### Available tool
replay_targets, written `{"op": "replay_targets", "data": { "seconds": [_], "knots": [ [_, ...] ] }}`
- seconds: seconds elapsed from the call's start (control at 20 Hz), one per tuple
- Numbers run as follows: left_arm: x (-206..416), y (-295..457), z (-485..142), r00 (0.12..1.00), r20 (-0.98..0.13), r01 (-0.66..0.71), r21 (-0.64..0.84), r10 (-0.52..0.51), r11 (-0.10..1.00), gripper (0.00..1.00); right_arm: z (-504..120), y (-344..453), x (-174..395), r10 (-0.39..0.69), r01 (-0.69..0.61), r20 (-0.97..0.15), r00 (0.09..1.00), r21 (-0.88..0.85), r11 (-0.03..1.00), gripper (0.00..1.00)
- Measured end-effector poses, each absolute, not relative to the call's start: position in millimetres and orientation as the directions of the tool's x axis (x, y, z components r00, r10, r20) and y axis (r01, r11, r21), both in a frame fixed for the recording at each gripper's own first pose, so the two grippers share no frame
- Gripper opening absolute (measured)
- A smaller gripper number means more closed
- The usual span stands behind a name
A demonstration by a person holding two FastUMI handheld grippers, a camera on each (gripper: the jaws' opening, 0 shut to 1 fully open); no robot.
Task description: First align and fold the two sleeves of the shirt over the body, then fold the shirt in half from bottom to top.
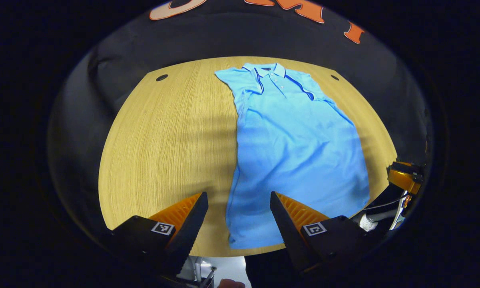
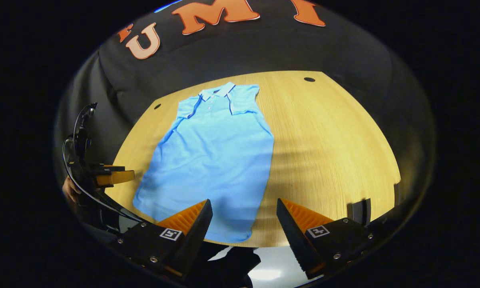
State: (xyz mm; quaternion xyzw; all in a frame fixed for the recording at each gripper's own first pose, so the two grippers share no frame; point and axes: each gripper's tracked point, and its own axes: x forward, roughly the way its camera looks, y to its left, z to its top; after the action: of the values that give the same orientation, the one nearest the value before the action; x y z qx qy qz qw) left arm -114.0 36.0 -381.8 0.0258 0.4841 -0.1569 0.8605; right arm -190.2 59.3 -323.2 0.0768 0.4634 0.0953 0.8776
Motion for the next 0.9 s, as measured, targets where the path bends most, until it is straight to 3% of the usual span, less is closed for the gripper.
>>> {"op": "replay_targets", "data": {
  "seconds": [0.4, 0.6, 0.8, 0.85, 0.9],
  "knots": [
    [-157, 48, -429, 0.394, -0.893, 0.276, -0.110, -0.217, 0.955, 1.00, -371, 80, -226, 0.231, -0.079, -0.881, 0.412, 0.218, 0.973, 0.96],
    [-163, 43, -438, 0.373, -0.899, 0.271, -0.129, -0.228, 0.954, 1.00, -383, 81, -228, 0.201, -0.087, -0.900, 0.386, 0.181, 0.980, 0.93],
    [-166, 42, -449, 0.347, -0.912, 0.258, -0.132, -0.219, 0.957, 1.00, -391, 86, -229, 0.186, -0.101, -0.915, 0.358, 0.160, 0.982, 0.82],
    [-165, 43, -449, 0.351, -0.913, 0.257, -0.122, -0.210, 0.959, 1.00, -392, 85, -231, 0.178, -0.103, -0.920, 0.349, 0.151, 0.983, 0.70],
    [-163, 43, -450, 0.352, -0.913, 0.265, -0.115, -0.207, 0.957, 1.00, -392, 83, -229, 0.166, -0.100, -0.923, 0.348, 0.140, 0.985, 0.74]
  ]
}}
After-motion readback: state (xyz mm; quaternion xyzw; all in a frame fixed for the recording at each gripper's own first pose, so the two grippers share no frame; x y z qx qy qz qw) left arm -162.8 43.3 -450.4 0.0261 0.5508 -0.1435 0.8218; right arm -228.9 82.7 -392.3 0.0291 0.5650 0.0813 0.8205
